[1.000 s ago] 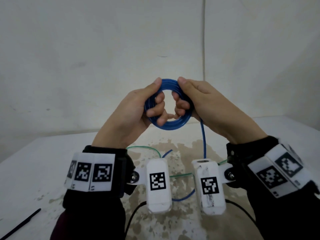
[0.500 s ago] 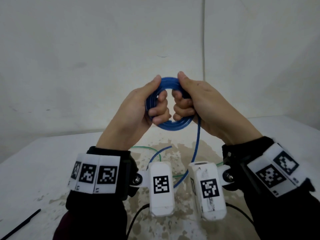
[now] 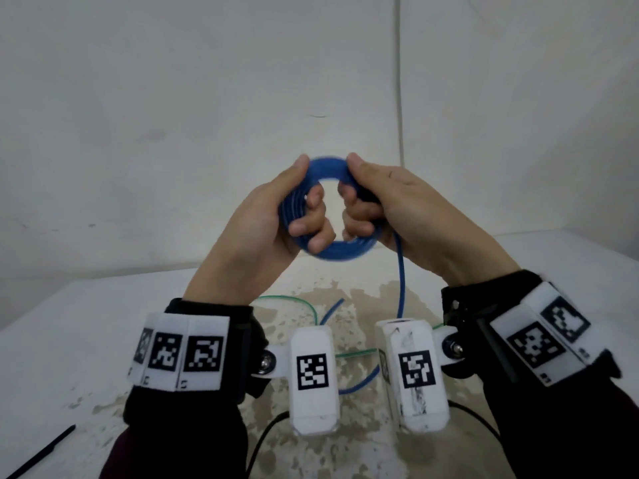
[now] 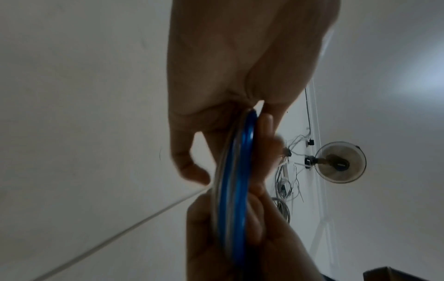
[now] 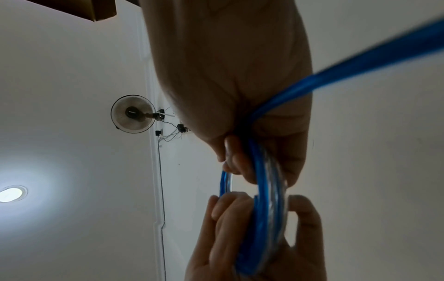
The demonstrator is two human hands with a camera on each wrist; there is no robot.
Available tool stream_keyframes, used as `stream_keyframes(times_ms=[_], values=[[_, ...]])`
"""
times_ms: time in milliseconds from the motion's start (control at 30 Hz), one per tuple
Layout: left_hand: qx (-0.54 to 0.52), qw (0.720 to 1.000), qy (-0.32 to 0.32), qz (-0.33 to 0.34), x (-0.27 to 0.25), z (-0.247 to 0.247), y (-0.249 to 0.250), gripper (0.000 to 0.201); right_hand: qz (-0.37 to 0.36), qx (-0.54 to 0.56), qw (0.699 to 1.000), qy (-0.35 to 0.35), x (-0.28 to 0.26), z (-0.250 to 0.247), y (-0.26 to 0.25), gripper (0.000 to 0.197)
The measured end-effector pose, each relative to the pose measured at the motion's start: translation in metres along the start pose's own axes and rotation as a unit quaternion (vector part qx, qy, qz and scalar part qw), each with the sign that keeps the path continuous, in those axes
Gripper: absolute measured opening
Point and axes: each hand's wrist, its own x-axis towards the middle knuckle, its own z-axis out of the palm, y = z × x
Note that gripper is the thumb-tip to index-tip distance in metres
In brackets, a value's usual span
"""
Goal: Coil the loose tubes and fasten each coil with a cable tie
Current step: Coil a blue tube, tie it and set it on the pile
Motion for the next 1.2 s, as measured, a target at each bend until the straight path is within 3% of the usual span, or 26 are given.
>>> stream_keyframes(times_ms=[100,200,367,500,600,667,800,867,1033,1200], values=[[0.025,0.999,0.032,0.009,-0.001,0.000,-0.001,0.046,0.007,-0.015,1.000,0.005,0.001,0.005,0.000,0.040],[-0.025,0.996,0.076,0.046,0.002,0.002,-0.004,0.048,0.001,-0.017,1.000,0.018,0.001,0.002,-0.002,0.040],[-0.030,0.999,0.024,0.009,0.001,-0.004,-0.001,0.043,-0.013,-0.019,1.000,-0.007,-0.002,-0.001,-0.001,0.037],[-0.049,0.990,0.106,0.078,0.001,0.007,-0.002,0.047,-0.023,0.019,1.000,0.002,0.001,0.006,-0.002,0.041],[-0.082,0.984,0.123,0.101,0.003,0.009,-0.005,0.047,-0.004,0.045,0.999,-0.007,-0.001,0.002,-0.003,0.042],[-0.094,0.986,0.100,0.093,0.005,0.008,-0.006,0.046,-0.003,0.052,0.999,-0.001,0.000,-0.001,-0.002,0.040],[-0.036,0.999,0.002,0.013,0.001,0.005,-0.001,0.044,-0.017,0.017,1.000,0.010,0.001,-0.002,0.001,0.039],[-0.016,1.000,0.008,0.007,-0.001,0.005,0.000,0.044,-0.012,0.009,1.000,0.007,0.001,-0.001,0.002,0.039],[-0.097,0.992,0.053,0.064,0.003,0.008,-0.003,0.044,-0.018,-0.016,0.999,0.021,0.000,0.001,-0.004,0.039],[0.016,1.000,-0.011,-0.024,-0.002,0.002,0.002,0.044,-0.009,-0.069,0.997,-0.014,-0.003,0.000,-0.002,0.037]])
